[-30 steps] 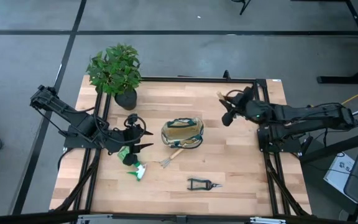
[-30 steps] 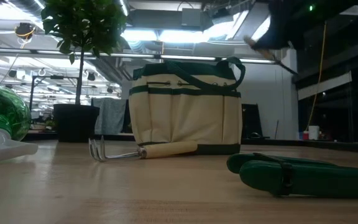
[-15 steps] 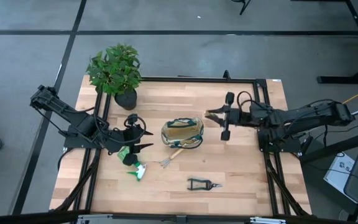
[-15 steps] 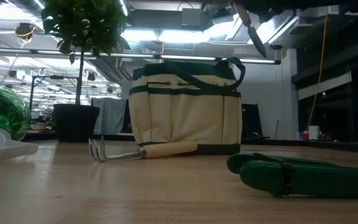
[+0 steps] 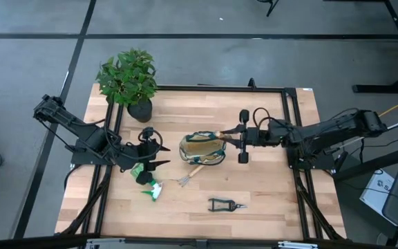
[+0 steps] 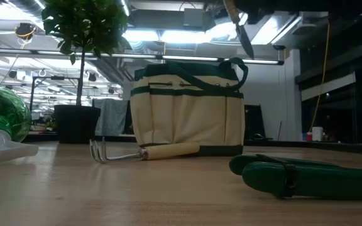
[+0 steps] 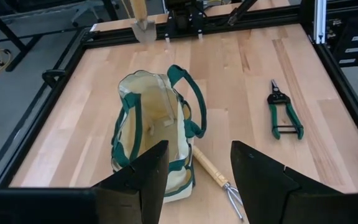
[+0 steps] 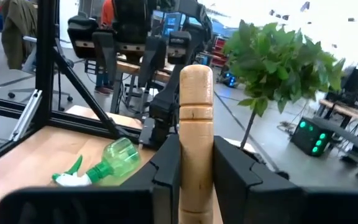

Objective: Pick & Place Garden tools in Gardening bag
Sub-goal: Put the brown trowel into the green gardening bag, then adjust the green gardening bag

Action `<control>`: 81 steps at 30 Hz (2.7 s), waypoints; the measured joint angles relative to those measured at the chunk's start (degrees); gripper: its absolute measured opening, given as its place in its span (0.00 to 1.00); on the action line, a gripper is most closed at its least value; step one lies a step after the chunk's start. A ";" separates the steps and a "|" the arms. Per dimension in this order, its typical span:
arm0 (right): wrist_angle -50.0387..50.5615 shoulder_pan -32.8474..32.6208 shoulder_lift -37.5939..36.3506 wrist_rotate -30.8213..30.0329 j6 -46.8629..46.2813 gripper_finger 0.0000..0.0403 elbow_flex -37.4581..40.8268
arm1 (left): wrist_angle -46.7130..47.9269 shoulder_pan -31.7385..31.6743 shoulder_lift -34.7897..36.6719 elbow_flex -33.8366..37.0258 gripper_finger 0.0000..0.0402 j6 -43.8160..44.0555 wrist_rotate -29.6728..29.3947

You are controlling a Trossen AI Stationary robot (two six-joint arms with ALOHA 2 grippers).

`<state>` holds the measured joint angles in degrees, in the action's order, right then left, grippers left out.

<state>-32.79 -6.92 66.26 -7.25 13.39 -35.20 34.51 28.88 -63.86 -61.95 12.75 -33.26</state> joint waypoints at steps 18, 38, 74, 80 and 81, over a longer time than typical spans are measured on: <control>-2.33 0.07 3.21 9.47 -3.50 0.17 -2.01 | 0.00 0.00 0.00 0.00 0.42 0.00 -0.04; -22.20 2.50 14.74 9.41 -2.82 0.17 -2.04 | -0.01 0.01 0.00 0.00 0.42 0.00 -0.08; -8.74 4.76 24.61 9.45 -6.54 0.19 -2.06 | -0.01 0.01 0.00 -0.02 0.42 0.00 -0.07; -8.53 4.76 24.61 9.43 -7.42 0.31 -2.06 | -0.01 0.01 0.00 -0.02 0.42 0.00 -0.07; -8.53 4.76 24.61 9.43 -7.98 0.32 -2.06 | -0.01 0.02 0.00 -0.02 0.42 0.00 -0.07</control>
<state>-41.32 -2.15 90.87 2.17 5.41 -37.26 34.50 28.90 -63.86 -61.98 12.75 -33.33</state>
